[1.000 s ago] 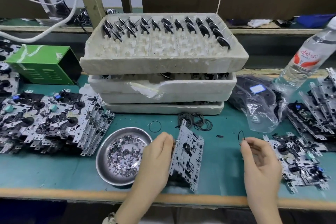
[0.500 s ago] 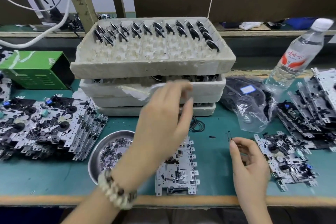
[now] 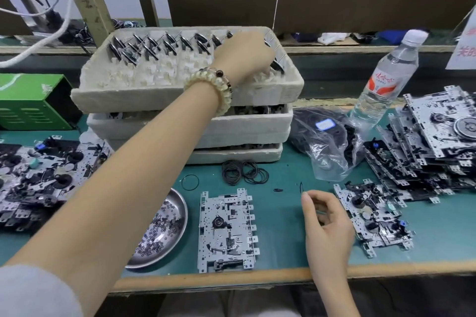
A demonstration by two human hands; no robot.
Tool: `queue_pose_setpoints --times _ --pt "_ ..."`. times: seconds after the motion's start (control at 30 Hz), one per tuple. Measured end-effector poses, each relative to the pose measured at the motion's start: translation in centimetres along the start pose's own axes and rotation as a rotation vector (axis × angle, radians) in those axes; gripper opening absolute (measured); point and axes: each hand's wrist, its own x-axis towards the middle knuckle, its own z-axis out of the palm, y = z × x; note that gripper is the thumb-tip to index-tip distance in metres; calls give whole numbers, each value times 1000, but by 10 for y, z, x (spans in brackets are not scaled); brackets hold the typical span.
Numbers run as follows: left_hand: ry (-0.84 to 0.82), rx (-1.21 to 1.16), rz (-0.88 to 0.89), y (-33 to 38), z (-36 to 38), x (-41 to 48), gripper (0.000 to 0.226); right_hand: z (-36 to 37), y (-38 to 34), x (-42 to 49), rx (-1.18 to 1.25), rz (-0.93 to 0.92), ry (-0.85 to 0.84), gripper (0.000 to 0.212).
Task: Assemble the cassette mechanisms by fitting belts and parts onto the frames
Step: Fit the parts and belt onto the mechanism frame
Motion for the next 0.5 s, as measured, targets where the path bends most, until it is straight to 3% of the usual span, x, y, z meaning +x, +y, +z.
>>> queue_pose_setpoints --times 0.37,0.5 --pt "117 -129 -73 9 3 5 12 1 -2 -1 -39 -4 -14 9" --pt "245 -267 -34 0 -18 -33 32 1 0 -1 -25 5 -14 10"
